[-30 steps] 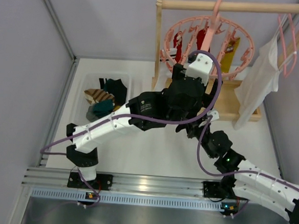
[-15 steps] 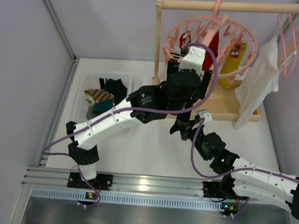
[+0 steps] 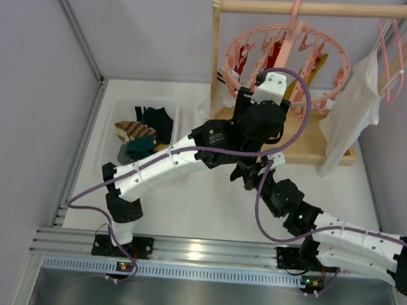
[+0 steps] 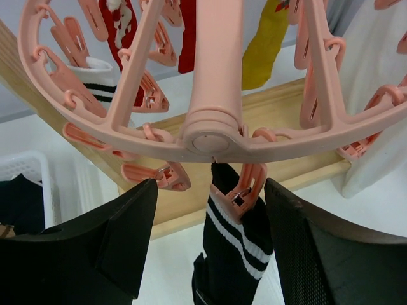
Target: Remove the socks clipped to the hanger
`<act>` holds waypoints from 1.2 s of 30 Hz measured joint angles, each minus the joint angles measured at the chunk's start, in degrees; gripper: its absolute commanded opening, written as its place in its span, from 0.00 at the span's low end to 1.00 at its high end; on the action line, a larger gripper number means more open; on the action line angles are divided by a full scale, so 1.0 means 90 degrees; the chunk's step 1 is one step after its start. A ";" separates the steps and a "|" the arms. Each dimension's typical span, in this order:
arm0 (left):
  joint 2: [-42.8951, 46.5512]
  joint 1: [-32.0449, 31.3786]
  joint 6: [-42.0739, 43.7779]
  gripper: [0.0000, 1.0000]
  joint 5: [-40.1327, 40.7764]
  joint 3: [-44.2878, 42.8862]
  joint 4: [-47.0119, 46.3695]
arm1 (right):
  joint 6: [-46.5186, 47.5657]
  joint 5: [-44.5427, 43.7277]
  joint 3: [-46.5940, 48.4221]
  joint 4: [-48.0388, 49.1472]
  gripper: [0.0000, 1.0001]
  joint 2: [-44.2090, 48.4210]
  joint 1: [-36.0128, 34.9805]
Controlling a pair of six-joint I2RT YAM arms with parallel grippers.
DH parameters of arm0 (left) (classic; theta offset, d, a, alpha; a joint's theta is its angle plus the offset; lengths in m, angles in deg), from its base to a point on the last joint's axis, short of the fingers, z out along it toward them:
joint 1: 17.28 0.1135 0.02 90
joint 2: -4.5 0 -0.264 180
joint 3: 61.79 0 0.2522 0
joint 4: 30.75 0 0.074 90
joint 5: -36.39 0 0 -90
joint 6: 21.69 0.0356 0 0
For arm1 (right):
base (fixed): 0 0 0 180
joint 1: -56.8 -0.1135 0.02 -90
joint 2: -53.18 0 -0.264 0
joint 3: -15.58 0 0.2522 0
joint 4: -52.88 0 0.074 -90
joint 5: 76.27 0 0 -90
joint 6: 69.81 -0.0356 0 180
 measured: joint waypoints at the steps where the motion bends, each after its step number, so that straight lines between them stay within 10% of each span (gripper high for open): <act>1: -0.0051 0.0007 0.0005 0.72 0.0027 0.0000 -0.0007 | 0.0012 -0.0010 0.0019 -0.0005 0.00 -0.0039 -0.0012; 19: -0.0459 0.0214 0.0272 0.63 0.0236 -0.0209 -0.0002 | 0.0185 -0.0049 0.0148 0.0090 0.00 -0.0410 -0.0070; 36: -0.0680 0.0321 0.0459 0.12 0.0104 -0.0500 -0.0024 | 0.0233 0.0007 0.0100 0.0206 0.00 -0.0532 -0.0114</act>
